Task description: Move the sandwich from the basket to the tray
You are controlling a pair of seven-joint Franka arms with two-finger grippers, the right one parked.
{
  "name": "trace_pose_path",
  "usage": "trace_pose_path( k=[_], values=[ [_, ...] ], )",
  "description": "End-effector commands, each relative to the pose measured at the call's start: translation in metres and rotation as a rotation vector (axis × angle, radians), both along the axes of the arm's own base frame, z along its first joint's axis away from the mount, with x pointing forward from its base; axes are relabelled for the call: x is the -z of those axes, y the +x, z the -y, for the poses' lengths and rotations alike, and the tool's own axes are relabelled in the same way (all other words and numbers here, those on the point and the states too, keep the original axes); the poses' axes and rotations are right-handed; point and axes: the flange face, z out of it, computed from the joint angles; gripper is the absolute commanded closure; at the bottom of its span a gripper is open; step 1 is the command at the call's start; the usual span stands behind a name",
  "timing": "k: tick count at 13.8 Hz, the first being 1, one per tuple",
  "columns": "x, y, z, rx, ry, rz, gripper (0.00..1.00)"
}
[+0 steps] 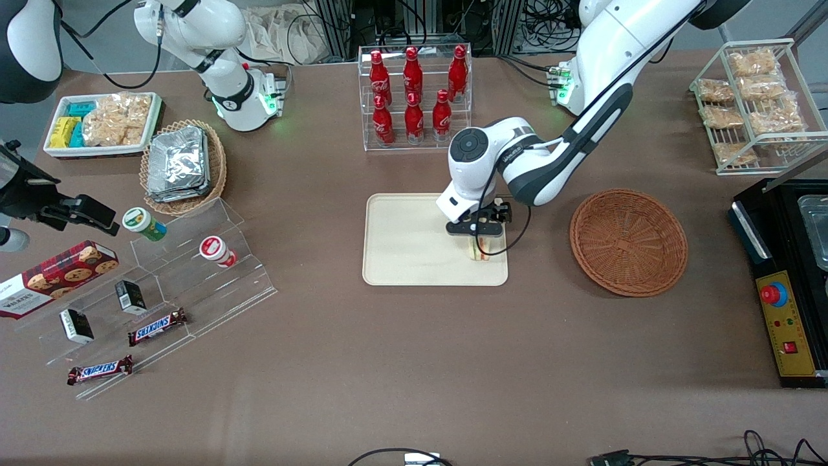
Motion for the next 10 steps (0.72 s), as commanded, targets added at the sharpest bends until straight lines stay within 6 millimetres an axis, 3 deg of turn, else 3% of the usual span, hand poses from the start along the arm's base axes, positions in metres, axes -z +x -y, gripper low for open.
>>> trace_pose_path(
  k=[1, 2, 8, 10],
  values=[
    [-0.046, 0.02, -0.017, -0.073, 0.021, 0.094, 0.0],
    [-0.061, 0.027, -0.019, -0.087, 0.018, 0.119, 0.0],
    [-0.132, 0.103, -0.098, -0.278, 0.058, 0.189, 0.0],
    [-0.158, 0.124, -0.116, -0.335, 0.043, 0.214, 0.0]
  ],
)
